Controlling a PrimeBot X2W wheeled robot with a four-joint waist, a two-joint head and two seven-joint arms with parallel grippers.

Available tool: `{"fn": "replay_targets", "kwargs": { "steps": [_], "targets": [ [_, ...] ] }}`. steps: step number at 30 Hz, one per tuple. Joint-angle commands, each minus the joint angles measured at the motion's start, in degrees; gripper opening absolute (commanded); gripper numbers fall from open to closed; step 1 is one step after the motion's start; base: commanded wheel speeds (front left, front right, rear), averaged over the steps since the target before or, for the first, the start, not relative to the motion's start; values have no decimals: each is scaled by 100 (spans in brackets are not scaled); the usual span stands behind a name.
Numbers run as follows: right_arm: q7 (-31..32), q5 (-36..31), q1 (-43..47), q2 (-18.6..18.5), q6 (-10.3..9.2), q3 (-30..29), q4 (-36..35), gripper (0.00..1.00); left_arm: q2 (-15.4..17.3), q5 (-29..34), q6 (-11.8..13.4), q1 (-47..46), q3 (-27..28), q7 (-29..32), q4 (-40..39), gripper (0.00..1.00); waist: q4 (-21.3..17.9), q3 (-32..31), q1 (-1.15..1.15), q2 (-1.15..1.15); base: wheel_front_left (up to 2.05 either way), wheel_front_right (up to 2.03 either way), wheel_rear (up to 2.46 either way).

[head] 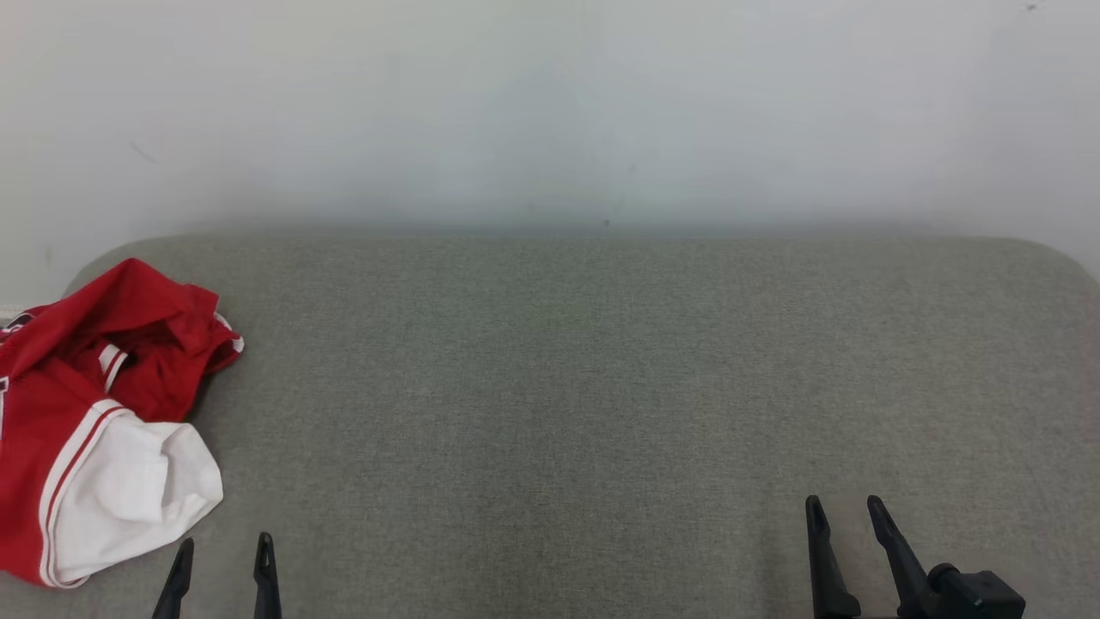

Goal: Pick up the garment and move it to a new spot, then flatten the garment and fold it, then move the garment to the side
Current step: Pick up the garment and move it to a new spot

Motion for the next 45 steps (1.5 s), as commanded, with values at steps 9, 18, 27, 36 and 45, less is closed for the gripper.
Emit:
{"fn": "replay_targets", "kwargs": {
  "steps": [9, 18, 27, 36, 45],
  "targets": [
    [-25, 77, 119, 8, -10, 62, 26, 100, -6, 144, 108, 130, 173, -20, 34, 100, 682, -12, 0, 0, 0, 0, 0],
    [-25, 132, 155, 7, -10, 124, 50, 100, -5, 220, 117, 171, 209, -20, 108, 100, 1354, -71, 0, 0, 0, 0, 0],
    [-24, 190, 217, 7, -10, 269, 73, 100, -5, 242, 143, 260, 372, -20, 203, 100, 1883, -227, 0, 0, 0, 0, 0],
    [-25, 252, 228, 7, -10, 409, 86, 100, -5, 253, 178, 313, 492, -20, 237, 100, 2247, -350, 0, 0, 0, 0, 0],
    [-25, 264, 258, 6, -10, 465, 98, 100, -5, 200, 224, 389, 598, -20, 240, 100, 2348, -361, 0, 0, 0, 0, 0]
  ]
}}
